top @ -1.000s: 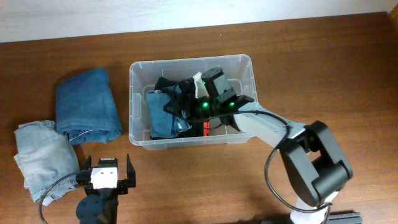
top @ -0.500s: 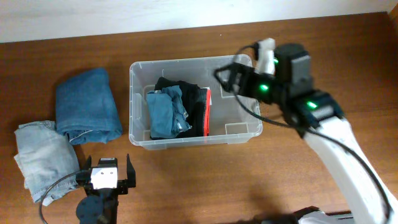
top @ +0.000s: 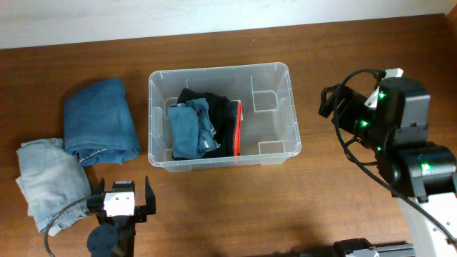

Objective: Pack container

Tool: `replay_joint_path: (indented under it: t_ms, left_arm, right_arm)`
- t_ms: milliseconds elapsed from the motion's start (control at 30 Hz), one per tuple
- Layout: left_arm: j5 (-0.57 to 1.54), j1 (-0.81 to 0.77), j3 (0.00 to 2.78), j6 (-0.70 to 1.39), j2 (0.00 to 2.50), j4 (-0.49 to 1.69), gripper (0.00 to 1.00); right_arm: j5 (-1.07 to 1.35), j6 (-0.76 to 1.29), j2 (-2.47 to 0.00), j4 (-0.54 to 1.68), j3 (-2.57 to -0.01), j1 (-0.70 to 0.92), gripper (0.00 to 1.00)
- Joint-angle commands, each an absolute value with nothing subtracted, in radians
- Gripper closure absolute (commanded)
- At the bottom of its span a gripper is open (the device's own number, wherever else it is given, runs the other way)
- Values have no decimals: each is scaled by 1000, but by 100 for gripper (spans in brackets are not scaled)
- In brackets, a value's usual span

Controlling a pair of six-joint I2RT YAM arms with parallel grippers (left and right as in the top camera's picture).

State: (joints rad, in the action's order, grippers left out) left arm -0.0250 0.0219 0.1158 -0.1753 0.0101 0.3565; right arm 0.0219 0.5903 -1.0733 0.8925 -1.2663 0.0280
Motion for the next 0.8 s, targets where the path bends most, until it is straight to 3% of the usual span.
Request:
replay_joint_path:
  t_ms: [0, 200, 400, 533, 767]
  left_arm:
    - [63, 22, 112, -173, 6, 353, 1]
    - [198, 22, 118, -164, 6, 274, 1]
    - [39, 23, 290, 29, 119, 254, 1]
    - [8, 23, 547, 56, 395, 293, 1]
    - [66, 23, 1108, -38, 1027, 583, 1]
  right_arm:
    - [-5, 580, -1107, 910, -1277, 19, 2]
    - [-5, 580, -1175, 956, -1277, 19, 2]
    - [-5, 580, -1269, 988, -1277, 19, 2]
    - [-5, 580, -1331, 987, -1277, 19, 2]
    - [-16, 509, -1339, 856, -1290, 14, 2]
